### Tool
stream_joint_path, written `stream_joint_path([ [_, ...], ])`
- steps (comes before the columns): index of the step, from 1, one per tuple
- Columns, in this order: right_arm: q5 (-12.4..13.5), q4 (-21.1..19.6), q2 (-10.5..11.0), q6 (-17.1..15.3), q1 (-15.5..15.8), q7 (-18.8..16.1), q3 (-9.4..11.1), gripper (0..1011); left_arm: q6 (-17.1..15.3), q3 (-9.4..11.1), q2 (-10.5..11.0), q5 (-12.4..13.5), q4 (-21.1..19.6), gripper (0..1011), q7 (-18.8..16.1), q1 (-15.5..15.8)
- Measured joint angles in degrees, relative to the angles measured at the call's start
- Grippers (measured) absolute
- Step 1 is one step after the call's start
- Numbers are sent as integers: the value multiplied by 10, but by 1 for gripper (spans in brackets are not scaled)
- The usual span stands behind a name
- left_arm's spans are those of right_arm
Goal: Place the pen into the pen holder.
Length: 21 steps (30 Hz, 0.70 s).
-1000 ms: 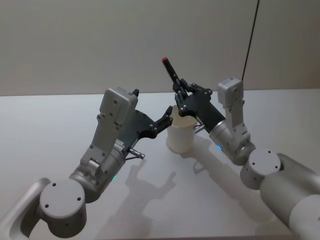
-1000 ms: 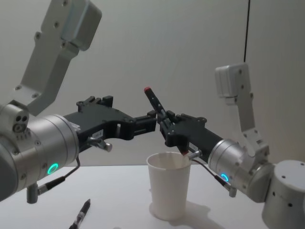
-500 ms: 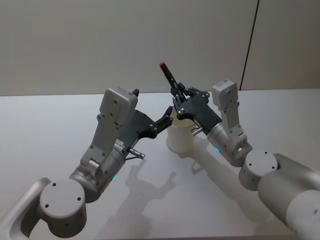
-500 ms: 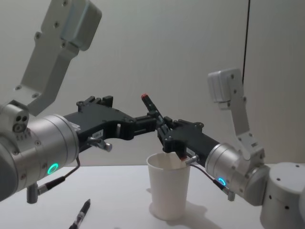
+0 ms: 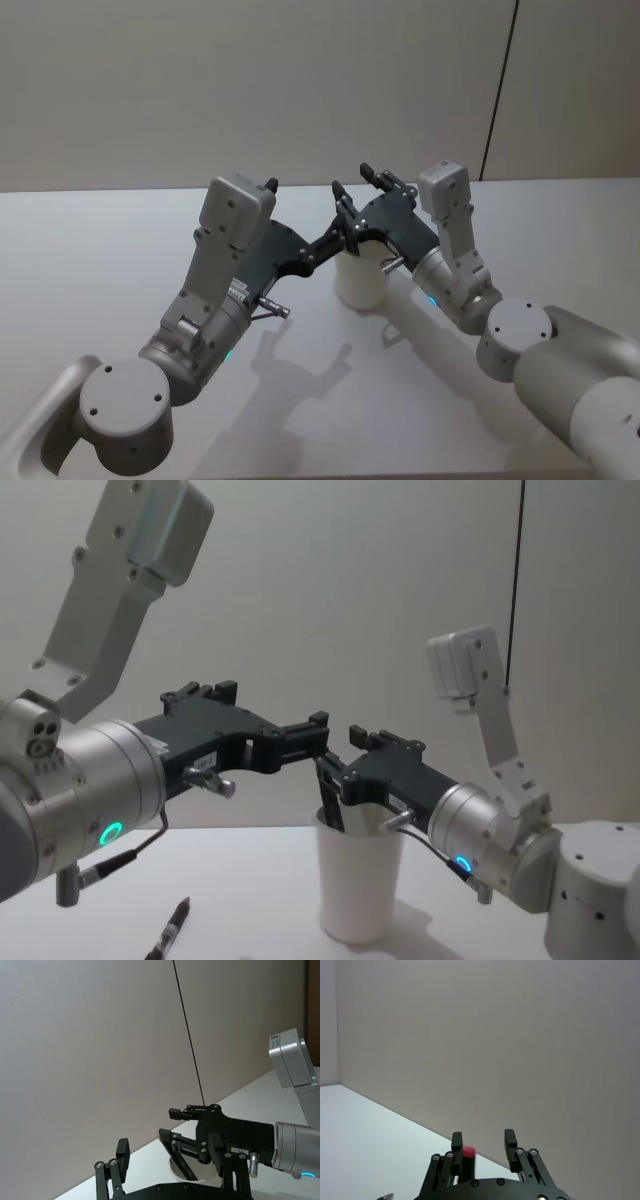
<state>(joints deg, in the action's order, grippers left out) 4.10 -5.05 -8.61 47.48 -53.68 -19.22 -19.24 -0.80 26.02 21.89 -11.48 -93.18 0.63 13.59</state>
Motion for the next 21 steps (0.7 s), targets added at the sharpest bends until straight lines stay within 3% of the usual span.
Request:
stream_joint_path([
  [3, -1, 2, -1, 0, -1, 1, 1, 566, 0, 0, 0, 0, 0, 1003, 0, 0],
  [14, -1, 6, -2, 1, -3, -1, 10, 896, 0, 0, 0, 0, 0, 1003, 0, 0],
  [21, 10, 6, -2, 3, -6, -10, 24, 1001, 0, 0, 0, 0, 0, 1003, 0, 0],
])
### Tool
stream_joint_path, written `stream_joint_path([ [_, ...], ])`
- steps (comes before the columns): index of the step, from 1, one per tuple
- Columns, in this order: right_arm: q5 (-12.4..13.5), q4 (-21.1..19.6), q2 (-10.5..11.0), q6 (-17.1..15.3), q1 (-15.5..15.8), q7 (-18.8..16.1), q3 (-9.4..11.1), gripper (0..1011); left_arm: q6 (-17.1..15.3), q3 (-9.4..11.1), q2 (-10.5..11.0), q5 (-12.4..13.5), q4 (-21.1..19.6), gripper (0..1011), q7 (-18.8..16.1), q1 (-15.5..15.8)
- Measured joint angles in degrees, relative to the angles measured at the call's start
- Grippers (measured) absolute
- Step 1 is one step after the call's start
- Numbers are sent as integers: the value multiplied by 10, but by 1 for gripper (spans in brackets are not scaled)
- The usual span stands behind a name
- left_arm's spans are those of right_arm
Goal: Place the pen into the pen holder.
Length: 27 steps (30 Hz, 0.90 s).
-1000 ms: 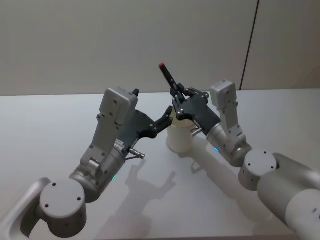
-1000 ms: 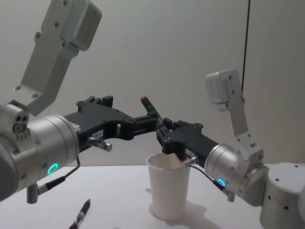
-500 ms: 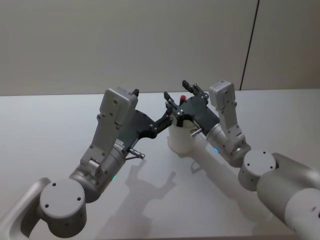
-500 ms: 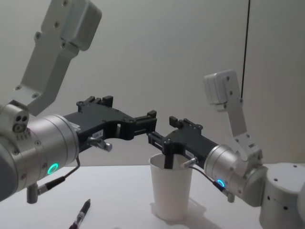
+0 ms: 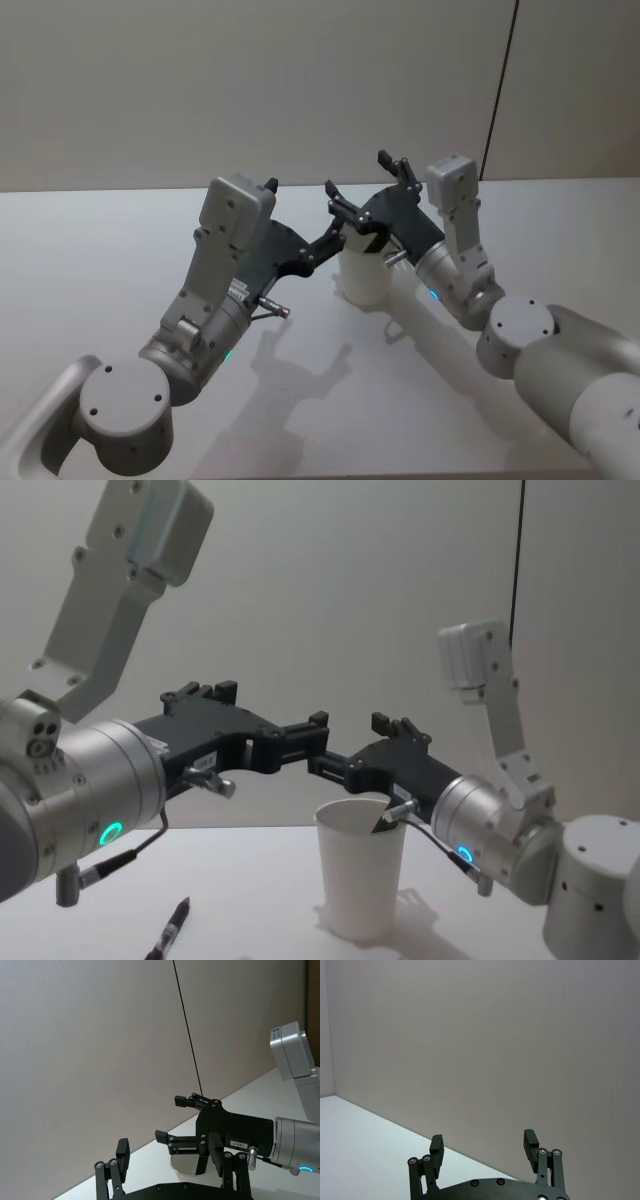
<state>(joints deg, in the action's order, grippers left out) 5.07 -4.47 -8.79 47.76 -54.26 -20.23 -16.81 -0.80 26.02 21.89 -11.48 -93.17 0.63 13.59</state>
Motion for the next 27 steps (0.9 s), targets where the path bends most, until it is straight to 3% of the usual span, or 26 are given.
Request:
stream_joint_path([
  [12, 16, -14, 0, -12, -9, -5, 22, 1001, 0, 0, 0, 0, 0, 1003, 0, 0],
  [17, 17, -43, 2, -33, -7, 2, 28, 1001, 0, 0, 0, 0, 0, 1003, 0, 0],
  [21, 14, -88, 6, -65, 8, 10, 29, 1001, 0, 0, 0, 0, 0, 1003, 0, 0],
  [27, 6, -197, 18, -138, 53, 24, 30, 1001, 0, 0, 0, 0, 0, 1003, 0, 0],
])
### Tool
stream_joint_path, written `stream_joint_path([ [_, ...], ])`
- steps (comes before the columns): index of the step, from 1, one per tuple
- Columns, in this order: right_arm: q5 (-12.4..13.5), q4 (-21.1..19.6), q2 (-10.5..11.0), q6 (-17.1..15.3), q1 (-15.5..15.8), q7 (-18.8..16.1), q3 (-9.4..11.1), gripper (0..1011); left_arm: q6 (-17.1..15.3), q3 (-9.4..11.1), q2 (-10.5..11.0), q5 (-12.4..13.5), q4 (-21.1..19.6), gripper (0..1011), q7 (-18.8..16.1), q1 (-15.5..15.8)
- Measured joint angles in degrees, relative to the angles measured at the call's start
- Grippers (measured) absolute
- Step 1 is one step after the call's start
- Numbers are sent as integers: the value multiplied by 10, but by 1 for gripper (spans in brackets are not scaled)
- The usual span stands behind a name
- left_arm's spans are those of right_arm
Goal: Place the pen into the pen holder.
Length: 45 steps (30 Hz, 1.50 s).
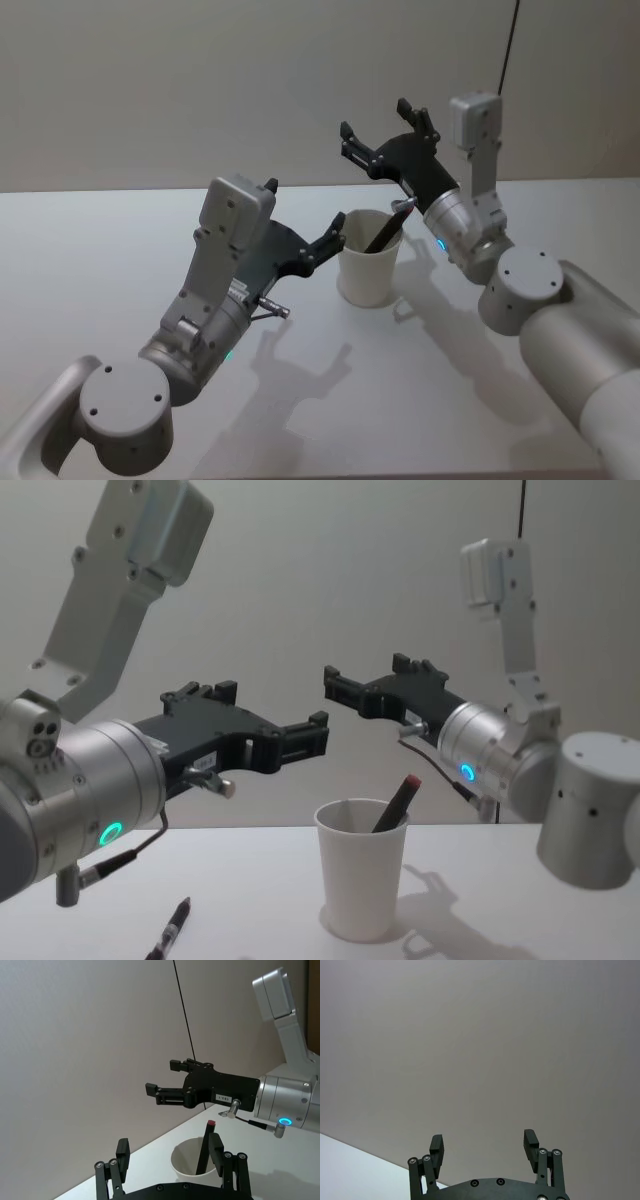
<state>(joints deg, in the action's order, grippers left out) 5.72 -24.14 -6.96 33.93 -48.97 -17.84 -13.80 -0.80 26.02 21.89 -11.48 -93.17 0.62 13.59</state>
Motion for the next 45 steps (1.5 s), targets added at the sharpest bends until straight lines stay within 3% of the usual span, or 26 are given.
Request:
stream_joint_path([
  [7, -5, -130, 16, -93, 57, 17, 2, 1001, 0, 0, 0, 0, 0, 1003, 0, 0],
  [22, -1, -332, 49, -207, 158, 55, 11, 1001, 0, 0, 0, 0, 0, 1003, 0, 0],
  [35, 16, -439, 74, -253, 224, 94, 25, 1001, 0, 0, 0, 0, 0, 1003, 0, 0],
  [45, 30, -492, 89, -275, 264, 113, 34, 1001, 0, 0, 0, 0, 0, 1003, 0, 0],
])
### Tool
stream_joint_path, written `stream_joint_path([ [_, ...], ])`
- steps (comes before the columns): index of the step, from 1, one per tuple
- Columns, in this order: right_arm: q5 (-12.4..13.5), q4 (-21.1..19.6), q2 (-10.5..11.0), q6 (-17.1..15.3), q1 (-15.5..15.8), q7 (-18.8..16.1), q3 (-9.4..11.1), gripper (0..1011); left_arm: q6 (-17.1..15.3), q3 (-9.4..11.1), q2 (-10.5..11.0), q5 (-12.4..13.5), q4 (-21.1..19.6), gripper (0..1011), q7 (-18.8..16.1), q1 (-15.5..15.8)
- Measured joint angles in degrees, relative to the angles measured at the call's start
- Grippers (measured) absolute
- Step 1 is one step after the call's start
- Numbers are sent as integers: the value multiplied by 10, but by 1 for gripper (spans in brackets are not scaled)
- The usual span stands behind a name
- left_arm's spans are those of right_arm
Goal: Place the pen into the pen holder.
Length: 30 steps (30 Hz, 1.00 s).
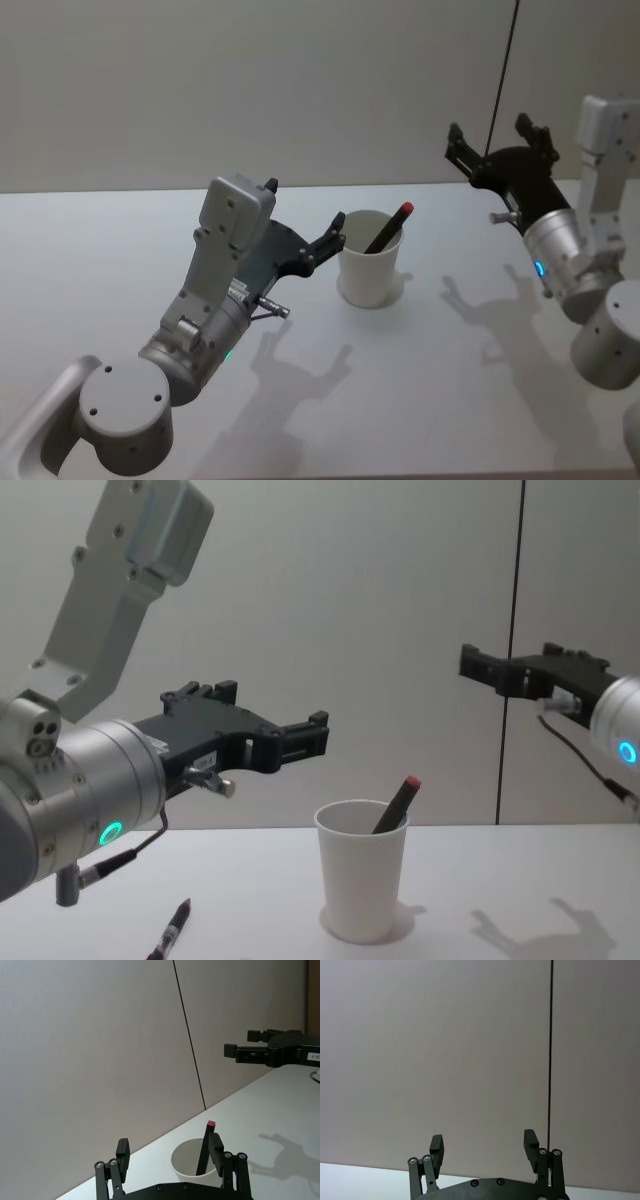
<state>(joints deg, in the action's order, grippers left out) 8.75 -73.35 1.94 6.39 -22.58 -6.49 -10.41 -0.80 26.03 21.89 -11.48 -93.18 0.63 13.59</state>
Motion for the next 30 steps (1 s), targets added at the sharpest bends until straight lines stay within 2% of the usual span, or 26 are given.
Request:
stream_joint_path([
  [13, 12, -47, 15, -23, 37, 15, 9, 1001, 0, 0, 0, 0, 0, 1003, 0, 0],
  [30, 16, -65, 21, -32, 53, 21, 13, 1001, -3, -1, 0, 0, 0, 1003, 1, 0],
])
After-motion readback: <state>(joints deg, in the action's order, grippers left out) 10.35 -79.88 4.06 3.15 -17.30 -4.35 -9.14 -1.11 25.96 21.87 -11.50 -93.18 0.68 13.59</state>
